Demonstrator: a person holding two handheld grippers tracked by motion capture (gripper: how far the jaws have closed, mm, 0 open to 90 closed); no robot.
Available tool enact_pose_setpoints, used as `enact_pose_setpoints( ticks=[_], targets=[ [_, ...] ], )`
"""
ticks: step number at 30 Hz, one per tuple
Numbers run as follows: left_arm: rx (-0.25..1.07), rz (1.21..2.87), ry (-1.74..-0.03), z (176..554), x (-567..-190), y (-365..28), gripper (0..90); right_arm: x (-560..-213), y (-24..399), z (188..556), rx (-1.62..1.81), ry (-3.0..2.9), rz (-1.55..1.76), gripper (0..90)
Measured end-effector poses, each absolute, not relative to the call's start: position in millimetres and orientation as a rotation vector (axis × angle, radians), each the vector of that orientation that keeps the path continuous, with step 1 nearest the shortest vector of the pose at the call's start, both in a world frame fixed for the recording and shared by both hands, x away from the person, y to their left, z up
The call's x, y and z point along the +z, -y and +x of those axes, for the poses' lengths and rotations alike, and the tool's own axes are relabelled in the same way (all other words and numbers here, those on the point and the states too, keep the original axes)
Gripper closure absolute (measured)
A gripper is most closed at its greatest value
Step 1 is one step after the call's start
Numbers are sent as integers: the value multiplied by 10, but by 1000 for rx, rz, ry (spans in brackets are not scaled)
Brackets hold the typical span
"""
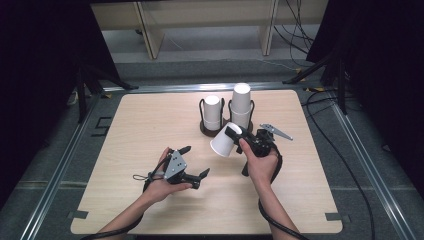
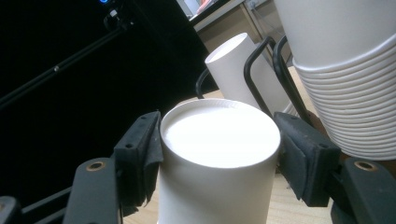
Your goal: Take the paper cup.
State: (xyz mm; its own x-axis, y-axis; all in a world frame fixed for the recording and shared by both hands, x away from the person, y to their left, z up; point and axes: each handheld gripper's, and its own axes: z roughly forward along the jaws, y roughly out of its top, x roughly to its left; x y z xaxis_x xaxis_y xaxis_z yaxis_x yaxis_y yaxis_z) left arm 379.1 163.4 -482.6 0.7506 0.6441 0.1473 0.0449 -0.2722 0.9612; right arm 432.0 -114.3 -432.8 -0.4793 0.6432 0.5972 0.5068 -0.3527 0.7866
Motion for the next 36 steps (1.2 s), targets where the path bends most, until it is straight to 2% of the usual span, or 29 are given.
enact_pose_setpoints(
  ticks=[36],
  targets=[
    [628,1729,-459,4157,-4839,-1232,3,-4348,1172,4331,2014,-1699,1592,355]
  ],
)
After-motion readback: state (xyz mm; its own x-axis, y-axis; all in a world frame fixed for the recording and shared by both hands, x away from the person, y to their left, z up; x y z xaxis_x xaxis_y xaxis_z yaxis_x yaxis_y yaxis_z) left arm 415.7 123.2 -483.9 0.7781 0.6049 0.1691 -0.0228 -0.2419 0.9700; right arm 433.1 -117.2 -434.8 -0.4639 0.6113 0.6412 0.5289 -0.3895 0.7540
